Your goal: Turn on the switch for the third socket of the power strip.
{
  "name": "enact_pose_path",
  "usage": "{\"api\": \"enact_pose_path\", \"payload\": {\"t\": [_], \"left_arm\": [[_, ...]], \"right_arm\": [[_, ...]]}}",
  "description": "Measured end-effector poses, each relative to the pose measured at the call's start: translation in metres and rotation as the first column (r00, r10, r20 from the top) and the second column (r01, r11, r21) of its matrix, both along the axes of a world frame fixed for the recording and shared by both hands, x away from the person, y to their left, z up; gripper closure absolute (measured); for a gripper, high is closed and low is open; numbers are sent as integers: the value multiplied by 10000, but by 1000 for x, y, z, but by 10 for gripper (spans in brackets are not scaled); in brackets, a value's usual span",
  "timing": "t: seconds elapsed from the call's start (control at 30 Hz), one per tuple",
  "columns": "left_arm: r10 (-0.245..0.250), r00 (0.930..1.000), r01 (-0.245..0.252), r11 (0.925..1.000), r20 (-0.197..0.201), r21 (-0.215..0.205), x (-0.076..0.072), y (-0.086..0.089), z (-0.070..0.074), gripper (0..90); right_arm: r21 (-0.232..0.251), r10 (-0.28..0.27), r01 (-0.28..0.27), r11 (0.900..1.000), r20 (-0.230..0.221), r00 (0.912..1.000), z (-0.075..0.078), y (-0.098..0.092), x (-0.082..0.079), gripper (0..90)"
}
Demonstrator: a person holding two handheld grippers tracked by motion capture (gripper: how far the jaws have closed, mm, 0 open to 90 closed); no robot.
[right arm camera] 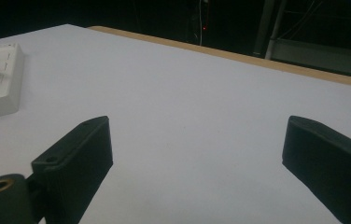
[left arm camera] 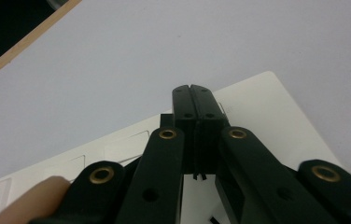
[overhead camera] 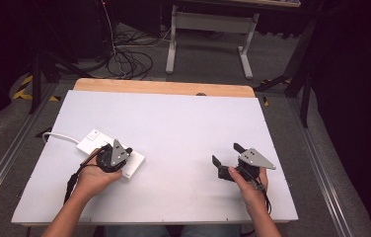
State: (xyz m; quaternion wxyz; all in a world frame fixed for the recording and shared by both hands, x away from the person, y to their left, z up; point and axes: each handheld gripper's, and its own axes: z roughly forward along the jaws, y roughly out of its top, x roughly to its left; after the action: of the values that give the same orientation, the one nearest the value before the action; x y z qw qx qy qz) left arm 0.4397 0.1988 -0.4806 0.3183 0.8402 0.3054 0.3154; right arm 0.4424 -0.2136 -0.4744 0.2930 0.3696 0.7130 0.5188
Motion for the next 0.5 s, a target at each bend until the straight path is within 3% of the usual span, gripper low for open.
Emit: {"api": "enact_pose_path", "payload": {"t": [0.5], "left_arm": [[-18,9999,17,10000,128,50,1,0,-1,898]], "right_arm": [[-87,43,-43,10000,-14,10000,0,1,0,88]]}}
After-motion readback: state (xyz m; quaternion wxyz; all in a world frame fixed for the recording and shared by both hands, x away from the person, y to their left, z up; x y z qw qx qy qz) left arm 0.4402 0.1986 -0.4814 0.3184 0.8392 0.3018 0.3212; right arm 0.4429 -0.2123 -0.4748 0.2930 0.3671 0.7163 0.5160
